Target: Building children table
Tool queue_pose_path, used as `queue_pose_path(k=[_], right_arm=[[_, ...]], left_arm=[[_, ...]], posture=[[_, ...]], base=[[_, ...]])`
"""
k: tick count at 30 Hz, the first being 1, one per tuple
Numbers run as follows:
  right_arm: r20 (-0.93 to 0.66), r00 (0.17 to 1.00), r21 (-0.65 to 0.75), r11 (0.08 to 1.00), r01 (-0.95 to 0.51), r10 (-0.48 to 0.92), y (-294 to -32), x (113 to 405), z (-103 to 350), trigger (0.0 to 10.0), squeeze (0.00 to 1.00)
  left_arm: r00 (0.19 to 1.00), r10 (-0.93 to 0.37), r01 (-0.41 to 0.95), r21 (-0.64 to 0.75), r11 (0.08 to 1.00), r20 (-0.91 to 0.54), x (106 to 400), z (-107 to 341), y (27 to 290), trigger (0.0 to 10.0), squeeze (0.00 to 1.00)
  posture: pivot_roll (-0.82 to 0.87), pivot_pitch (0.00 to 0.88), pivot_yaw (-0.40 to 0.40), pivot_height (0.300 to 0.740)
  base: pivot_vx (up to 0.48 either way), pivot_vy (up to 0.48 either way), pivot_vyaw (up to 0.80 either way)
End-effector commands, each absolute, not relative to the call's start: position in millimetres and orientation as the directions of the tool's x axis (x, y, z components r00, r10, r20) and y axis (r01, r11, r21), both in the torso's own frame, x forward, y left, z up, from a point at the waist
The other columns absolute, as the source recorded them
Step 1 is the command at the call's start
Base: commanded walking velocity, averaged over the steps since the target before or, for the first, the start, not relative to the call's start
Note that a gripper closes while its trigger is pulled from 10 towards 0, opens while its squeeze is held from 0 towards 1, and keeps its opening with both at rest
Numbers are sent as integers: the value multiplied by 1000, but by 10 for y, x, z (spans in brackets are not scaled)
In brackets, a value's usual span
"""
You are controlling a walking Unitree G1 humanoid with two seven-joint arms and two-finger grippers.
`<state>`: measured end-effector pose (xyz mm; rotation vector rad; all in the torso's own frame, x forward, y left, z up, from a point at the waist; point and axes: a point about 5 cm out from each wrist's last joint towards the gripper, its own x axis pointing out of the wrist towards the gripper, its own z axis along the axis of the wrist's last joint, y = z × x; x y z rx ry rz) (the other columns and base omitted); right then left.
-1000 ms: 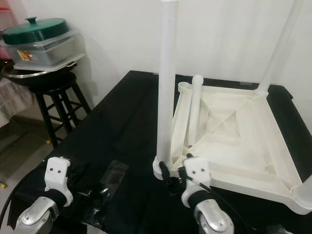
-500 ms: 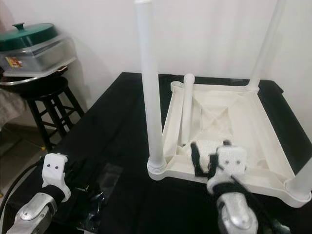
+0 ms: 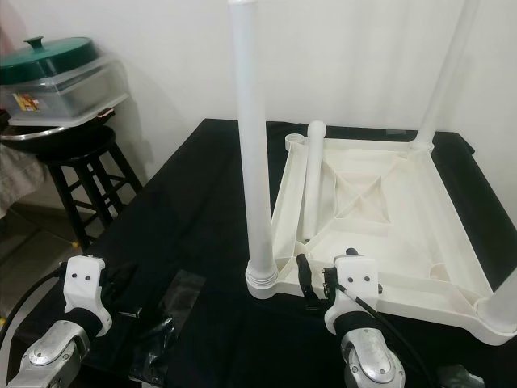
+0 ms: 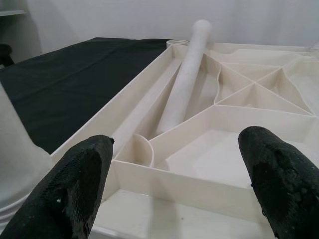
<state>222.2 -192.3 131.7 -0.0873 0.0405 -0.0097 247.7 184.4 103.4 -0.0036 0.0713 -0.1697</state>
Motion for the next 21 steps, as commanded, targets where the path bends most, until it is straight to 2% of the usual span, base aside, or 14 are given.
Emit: queue_pose_path(k=[1,11,21], right_arm=[[-36,999,-85,996,-2,-1,-1890,2223,1309,10000,0],[-20,1000,-126,992,-16,13,-1912,2274,1323,10000,0],[-24,1000,-126,992,-18,16,-1924,2311,1309,10000,0]], left_arm=[[983,-162,161,-17,987,-87,2478,997,1868,10000,0],[982,-173,173,-6,985,-77,2365,995,1743,10000,0],[984,-163,163,-10,987,-74,2385,988,1727,10000,0]], posture=[[-80,0,75,740],[-88,0,50,740],[-91,0,45,740]], base=[[0,0,0],[0,0,0],[0,0,0]])
